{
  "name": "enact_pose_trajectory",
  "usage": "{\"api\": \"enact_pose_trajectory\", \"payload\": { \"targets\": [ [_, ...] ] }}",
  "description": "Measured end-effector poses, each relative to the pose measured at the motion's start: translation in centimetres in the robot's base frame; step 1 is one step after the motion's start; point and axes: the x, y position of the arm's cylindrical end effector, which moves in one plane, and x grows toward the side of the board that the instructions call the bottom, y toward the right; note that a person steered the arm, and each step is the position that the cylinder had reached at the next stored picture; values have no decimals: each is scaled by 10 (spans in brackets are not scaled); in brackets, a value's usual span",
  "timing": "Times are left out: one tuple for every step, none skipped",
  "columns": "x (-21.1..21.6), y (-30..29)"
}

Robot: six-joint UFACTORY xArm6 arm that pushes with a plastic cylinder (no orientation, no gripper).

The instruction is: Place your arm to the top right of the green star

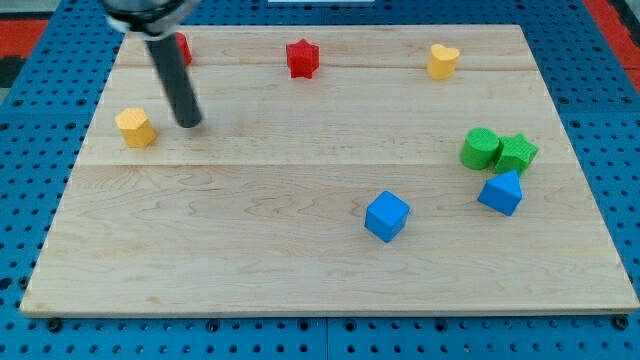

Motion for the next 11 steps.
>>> {"api": "enact_pose_trajectory", "payload": {
  "targets": [
    [0, 63],
    [0, 104],
    [-1, 159],
    [-8, 231],
    [-6, 292],
    [-20, 360],
    [4, 390],
    [34, 380],
    [28, 406],
    [28, 420],
    [28, 425]
  ]
}}
